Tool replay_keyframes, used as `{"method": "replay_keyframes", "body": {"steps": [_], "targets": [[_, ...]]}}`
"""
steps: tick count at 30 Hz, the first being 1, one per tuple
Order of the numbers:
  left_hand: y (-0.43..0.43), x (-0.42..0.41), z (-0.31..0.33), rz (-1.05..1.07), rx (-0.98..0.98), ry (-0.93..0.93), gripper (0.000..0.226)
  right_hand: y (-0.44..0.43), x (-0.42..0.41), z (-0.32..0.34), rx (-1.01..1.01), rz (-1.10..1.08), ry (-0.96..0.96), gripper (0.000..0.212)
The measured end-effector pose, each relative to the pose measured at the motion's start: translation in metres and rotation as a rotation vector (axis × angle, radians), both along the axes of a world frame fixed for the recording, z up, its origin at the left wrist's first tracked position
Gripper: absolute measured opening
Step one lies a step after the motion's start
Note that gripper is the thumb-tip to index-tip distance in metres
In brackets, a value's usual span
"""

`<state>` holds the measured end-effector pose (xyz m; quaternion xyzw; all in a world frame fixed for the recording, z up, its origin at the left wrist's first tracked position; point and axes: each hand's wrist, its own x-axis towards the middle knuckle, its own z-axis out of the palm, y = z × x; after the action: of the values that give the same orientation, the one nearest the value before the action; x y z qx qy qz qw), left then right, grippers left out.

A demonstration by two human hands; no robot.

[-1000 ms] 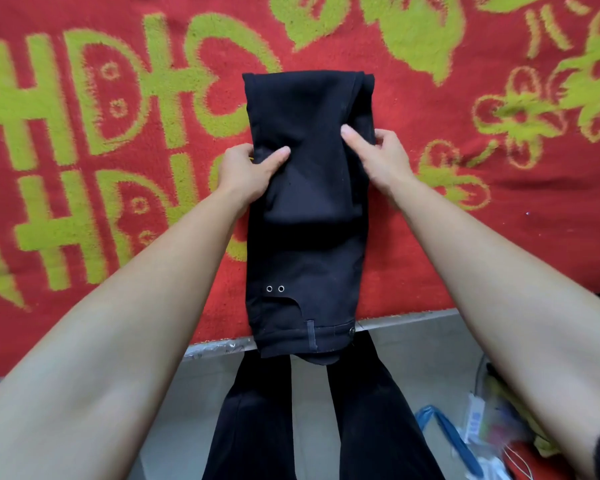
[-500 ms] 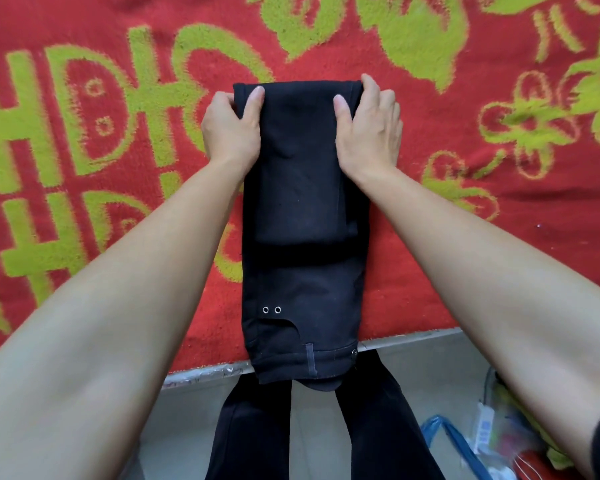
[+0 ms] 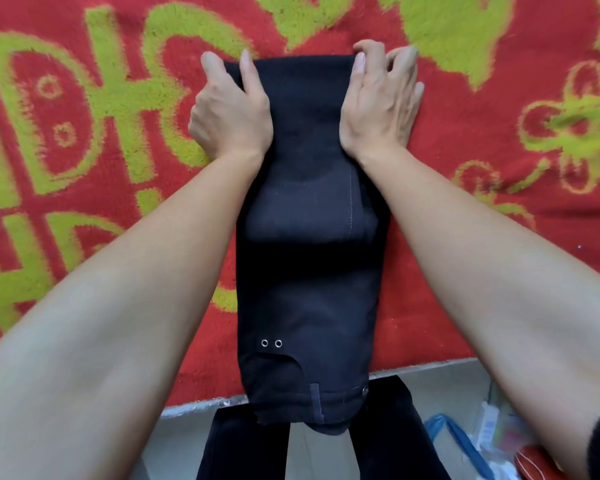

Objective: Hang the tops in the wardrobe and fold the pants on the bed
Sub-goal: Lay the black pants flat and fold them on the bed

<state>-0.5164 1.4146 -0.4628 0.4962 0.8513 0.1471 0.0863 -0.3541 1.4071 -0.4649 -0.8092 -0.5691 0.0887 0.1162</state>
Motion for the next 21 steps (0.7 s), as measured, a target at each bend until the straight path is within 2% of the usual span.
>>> {"method": "replay_keyframes", "body": {"steps": [6,9,12,16,18,21], "targets": [[0.001,0.002,0.007,-0.007,-0.053,0.002,0.051,-0.019,-0.014,0.031,-0.065,-0.021,0.012,0.046],[0.000,0.007,0.009,0.043,-0.062,-0.016,0.049,-0.078,-0.031,0.044,-0.015,0.084,0.015,0.052],[-0.001,0.008,0.008,0.065,-0.047,-0.011,0.048,-0.124,-0.027,0.029,-0.163,0.284,-0.121,0.057],[-0.002,0.003,0.011,0.020,-0.036,-0.062,0.048,-0.123,-0.020,0.016,-0.224,0.300,-0.139,0.060],[-0.008,0.001,0.016,0.017,-0.018,-0.165,0.048,-0.122,-0.019,0.024,-0.179,0.291,-0.037,0.062],[-0.014,-0.008,0.027,0.052,-0.004,-0.380,0.062,-0.097,-0.008,0.042,-0.090,0.142,0.300,0.083]]}}
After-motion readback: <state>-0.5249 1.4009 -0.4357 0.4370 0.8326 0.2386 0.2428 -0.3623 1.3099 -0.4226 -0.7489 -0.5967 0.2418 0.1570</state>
